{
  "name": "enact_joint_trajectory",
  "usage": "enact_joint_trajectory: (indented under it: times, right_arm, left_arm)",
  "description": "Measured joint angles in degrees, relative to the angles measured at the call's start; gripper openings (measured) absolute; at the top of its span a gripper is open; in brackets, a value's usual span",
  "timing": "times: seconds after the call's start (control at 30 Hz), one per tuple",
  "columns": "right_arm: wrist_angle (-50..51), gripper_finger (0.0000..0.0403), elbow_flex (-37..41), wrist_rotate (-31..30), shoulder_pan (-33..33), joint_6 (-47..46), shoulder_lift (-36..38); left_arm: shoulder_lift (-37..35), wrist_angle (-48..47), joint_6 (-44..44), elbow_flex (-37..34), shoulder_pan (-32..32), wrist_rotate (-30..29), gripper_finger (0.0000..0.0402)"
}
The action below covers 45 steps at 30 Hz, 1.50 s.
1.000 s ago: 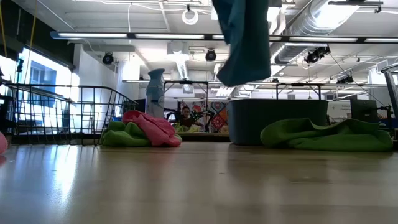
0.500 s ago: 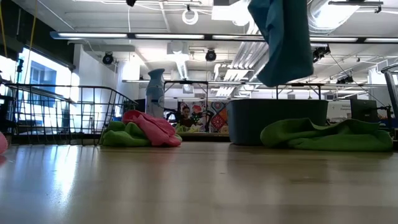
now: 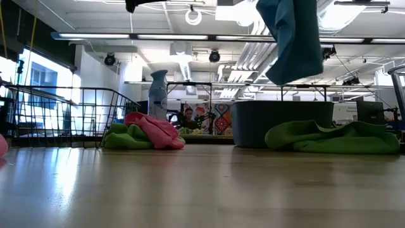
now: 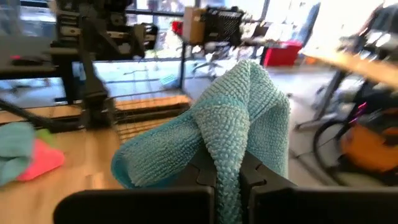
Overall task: Sort microfiber towel by color & place in baskets
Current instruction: Put the top blue towel into the blue bin
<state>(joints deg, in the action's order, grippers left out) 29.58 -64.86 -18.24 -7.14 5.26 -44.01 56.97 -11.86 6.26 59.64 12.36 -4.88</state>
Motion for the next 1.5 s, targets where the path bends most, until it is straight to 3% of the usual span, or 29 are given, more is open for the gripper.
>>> enact_joint_trajectory:
  times: [0.1,0.27,0.53,0.7,1.23,1.5]
  right_arm:
    - [-5.1,0.0000,0.0,-3.1,-1.3,4.6,-1.6]
    - [-11.4,0.0000,0.0,-2.6,-7.2,8.8,-4.6]
    - [-17.2,0.0000,0.0,7.7,-19.6,9.9,-9.7]
    - [-21.3,0.0000,0.0,11.1,-26.6,8.0,-13.0]
    - [-8.3,0.0000,0.0,16.0,-34.6,2.0,-15.3]
    - [-0.1,0.0000,0.0,16.2,-37.2,-8.0,-20.0]
  left_arm:
    - [0.0,1.3,-0.8,0.0,0.0,-1.5,0.0200]
    - [0.0,2.4,-0.8,0.0,0.0,-1.9,0.0200]
    - [0.0,2.3,-0.8,0.0,0.0,-1.9,0.0200]
    - [0.0,2.3,-0.4,0.0,0.0,-1.9,0.0200]
    - [0.0,2.3,-0.5,0.0,0.0,-1.9,0.0200]
    - [0.0,2.3,-0.5,0.0,0.0,-2.0,0.0200]
